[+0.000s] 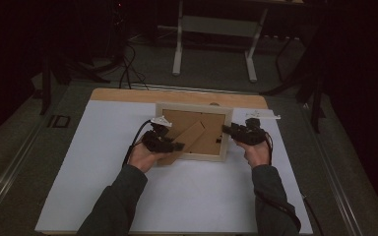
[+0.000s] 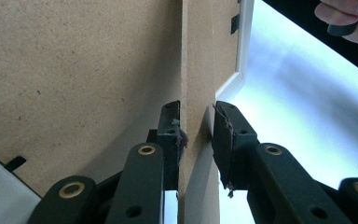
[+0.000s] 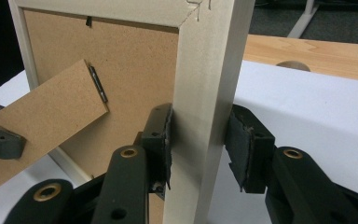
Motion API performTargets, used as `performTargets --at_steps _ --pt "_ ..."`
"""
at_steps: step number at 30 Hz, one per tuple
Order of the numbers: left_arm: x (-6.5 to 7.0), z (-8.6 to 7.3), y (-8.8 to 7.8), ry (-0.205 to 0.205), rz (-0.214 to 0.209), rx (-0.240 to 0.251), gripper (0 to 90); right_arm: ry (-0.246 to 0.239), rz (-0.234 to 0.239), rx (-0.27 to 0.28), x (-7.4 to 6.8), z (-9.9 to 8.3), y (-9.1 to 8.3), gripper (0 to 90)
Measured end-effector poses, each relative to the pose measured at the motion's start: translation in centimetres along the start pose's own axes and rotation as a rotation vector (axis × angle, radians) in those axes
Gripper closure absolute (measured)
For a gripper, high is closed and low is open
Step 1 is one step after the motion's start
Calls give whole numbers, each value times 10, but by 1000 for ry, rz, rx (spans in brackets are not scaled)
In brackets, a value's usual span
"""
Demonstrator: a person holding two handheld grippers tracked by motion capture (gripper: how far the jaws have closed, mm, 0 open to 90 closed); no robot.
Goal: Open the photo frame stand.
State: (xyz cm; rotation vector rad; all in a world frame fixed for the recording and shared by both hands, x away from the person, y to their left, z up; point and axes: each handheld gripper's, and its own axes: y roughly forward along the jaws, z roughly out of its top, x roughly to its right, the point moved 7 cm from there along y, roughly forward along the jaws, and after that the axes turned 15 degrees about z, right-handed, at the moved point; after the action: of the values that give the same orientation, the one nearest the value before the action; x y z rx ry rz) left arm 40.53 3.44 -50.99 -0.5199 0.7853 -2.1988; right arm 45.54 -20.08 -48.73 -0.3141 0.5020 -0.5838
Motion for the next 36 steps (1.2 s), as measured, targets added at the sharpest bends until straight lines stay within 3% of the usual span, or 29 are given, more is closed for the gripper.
performTargets --at_steps 15,36 --pt "-1 3 -1 33 49 31 741 -16 -14 10 -2 6 0 619" --pt "-3 6 0 49 89 48 742 -46 -33 -15 -4 12 1 618"
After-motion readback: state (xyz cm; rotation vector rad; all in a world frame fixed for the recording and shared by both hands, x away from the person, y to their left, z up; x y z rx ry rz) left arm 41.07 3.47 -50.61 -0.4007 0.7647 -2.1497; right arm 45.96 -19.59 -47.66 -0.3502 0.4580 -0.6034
